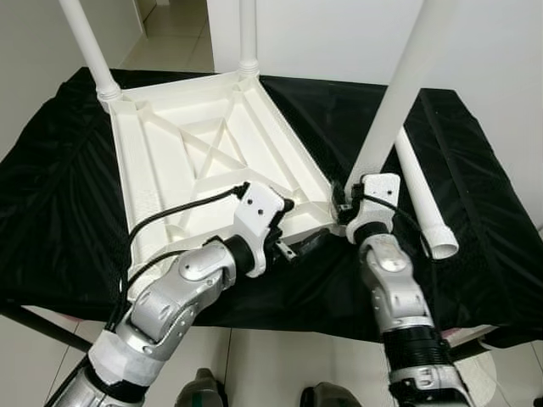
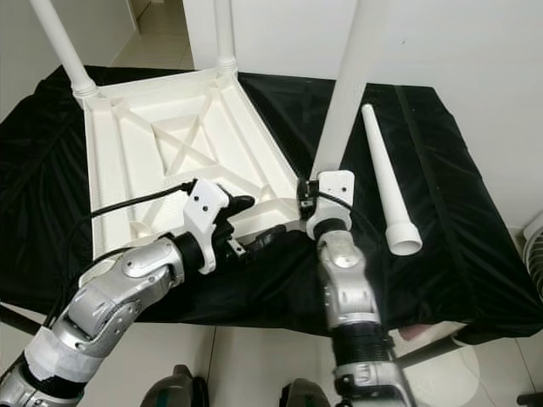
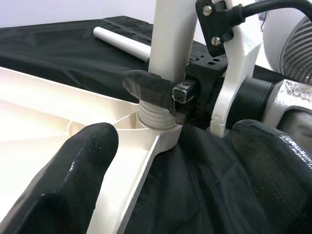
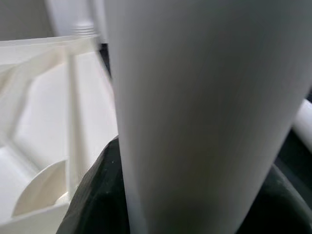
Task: Building children table
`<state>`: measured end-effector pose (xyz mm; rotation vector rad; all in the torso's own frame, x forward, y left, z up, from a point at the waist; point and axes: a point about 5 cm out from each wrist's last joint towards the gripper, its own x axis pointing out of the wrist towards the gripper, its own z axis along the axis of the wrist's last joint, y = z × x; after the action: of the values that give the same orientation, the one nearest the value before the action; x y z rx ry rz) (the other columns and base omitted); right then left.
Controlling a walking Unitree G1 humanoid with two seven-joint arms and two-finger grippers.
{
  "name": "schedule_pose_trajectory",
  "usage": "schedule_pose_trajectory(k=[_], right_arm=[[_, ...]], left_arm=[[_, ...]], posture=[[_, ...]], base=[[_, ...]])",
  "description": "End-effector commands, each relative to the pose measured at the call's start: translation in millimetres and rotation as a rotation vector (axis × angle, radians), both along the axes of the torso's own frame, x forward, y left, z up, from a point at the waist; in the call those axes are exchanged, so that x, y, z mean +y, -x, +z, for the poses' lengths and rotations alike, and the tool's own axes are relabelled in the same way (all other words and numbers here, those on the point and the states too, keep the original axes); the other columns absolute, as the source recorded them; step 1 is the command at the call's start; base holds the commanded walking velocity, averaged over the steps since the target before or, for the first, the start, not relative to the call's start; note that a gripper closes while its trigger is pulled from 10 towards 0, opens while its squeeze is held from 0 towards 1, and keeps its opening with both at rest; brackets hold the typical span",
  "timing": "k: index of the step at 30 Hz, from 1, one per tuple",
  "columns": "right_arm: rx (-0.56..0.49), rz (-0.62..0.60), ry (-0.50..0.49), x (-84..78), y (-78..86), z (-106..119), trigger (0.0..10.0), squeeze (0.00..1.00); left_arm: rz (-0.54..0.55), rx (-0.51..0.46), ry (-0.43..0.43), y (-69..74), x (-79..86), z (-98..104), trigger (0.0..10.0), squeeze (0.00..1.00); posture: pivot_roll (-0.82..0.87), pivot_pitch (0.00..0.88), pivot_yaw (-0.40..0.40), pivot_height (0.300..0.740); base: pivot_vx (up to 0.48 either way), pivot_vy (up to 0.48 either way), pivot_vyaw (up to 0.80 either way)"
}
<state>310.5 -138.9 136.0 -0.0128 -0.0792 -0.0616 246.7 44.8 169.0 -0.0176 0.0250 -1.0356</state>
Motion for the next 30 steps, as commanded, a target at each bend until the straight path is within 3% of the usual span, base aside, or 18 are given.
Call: schedule_pose_trajectory(k=[1,5,6,8,9,10,16,20,22,23,26,30], right_arm=[[0.07,-0.1,-0.023,-10.2,5.5,-15,0.0,0.0],[0.057,-0.074,-0.038,-4.2,7.0,-14,0.0,0.0],[0.042,-0.017,-0.031,-2.3,7.4,-10,10.0,0.0],[0.032,0.005,-0.032,-2.5,7.7,-8,10.0,0.0],[0.008,0.021,-0.037,-5.9,8.3,-5,10.0,0.96],[-0.01,0.044,-0.048,-8.5,8.6,-3,10.0,1.0],[-0.04,0.145,-0.05,-13.2,9.7,4,10.0,1.0],[-0.032,0.408,0.059,-16.2,12.3,6,10.0,1.0],[-0.03,0.456,0.062,-15.3,13.4,7,10.0,1.0],[-0.023,0.524,0.079,-15.4,13.6,6,10.0,0.0],[-0.014,0.659,0.145,-18.3,10.1,7,10.0,0.0],[-0.002,0.731,0.188,-20.0,2.5,7,10.0,0.0]], left_arm=[[-0.082,0.003,-0.013,5.3,-2.6,-2,10.0,0.0],[-0.085,0.002,-0.012,5.6,-3.1,-1,10.0,0.0],[-0.084,0.003,-0.012,5.1,-1.9,-1,10.0,0.0],[-0.083,0.004,-0.012,4.8,-1.6,-1,10.0,0.0],[-0.083,0.005,-0.012,4.5,-1.2,-1,10.0,0.0],[-0.083,0.004,-0.012,4.5,-1.1,-1,10.0,0.0],[-0.087,0.003,-0.01,5.3,-2.0,-1,10.0,0.0],[-0.088,0.005,-0.009,6.2,-2.6,-2,10.0,0.0],[-0.088,0.005,-0.009,6.2,-2.6,-2,10.0,0.0],[-0.088,0.005,-0.01,6.1,-2.4,-2,10.0,0.0],[-0.086,0.005,-0.012,6.2,-1.7,-2,10.0,0.0],[-0.083,0.004,-0.014,6.3,-1.1,-2,10.0,0.0]], posture=[[0.01,0.057,0.034,0.74],[0.01,0.057,0.034,0.74],[0.0,0.059,0.036,0.74],[0.0,0.06,0.036,0.74],[0.0,0.061,0.037,0.74],[0.0,0.061,0.037,0.74],[0.0,0.062,0.037,0.74],[0.0,0.059,0.035,0.74],[0.0,0.059,0.035,0.74],[0.0,0.058,0.035,0.74],[0.0,0.053,0.034,0.74],[0.01,0.047,0.03,0.74]], base=[[0.0,0.0,0.0],[0.0,0.0,0.0],[0.0,0.0,0.0],[0.0,0.0,0.0],[0.0,0.0,0.0],[0.0,0.0,0.0],[0.0,0.0,0.0],[0.0,0.0,0.0],[0.0,0.0,0.0],[0.0,0.0,0.0],[0.0,0.0,0.0],[0.0,0.0,0.0]])
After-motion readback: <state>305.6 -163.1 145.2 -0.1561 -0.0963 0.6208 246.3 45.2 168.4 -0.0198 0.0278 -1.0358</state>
